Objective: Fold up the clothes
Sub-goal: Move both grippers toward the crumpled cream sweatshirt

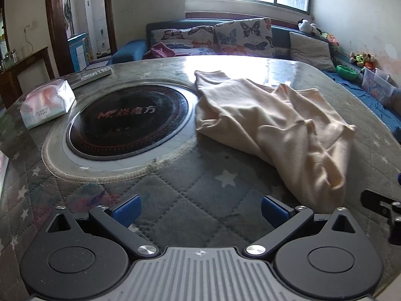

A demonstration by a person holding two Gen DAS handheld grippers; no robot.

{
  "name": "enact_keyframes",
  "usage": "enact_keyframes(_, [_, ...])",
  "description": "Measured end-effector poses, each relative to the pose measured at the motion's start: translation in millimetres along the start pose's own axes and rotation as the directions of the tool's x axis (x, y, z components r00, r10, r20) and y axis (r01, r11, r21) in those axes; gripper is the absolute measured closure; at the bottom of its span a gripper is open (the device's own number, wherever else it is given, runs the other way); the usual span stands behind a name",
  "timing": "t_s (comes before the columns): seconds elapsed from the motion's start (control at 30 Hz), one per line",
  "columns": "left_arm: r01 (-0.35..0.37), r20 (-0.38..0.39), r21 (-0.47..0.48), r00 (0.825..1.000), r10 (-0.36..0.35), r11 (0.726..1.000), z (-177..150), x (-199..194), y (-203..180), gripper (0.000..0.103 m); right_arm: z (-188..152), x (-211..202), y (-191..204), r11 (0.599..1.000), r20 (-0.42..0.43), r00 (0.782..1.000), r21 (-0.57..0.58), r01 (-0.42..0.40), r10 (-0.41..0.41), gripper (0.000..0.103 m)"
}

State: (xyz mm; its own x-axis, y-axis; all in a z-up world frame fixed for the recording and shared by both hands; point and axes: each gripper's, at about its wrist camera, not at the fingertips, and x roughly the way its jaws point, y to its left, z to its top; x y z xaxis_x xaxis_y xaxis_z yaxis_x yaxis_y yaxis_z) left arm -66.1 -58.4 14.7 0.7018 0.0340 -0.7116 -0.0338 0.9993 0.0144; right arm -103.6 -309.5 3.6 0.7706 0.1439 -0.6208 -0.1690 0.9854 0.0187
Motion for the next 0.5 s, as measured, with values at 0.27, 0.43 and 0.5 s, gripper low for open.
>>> enact_keyframes(0.27, [-0.006,-0.009,0.026,1.0,0.006,1.0,-8,-9,-17,0.0,-6,-4,0,1.0,-0.024,1.0,0.017,0.018,-0.018,0.0])
enact_keyframes(0.43, [-0.01,-0.021,0.026,1.0,0.011,1.0,-10,-10,-20,0.0,-7,-4,2,1.0,-0.037,0.999,0.015,0.015,-0.015,0.0])
enact_keyframes(0.5, [-0.012,-0.021,0.027,1.0,0.012,1.0,-10,-10,-21,0.0,-6,-5,3,1.0,-0.037,0.999,0.016,0.014,-0.013,0.0])
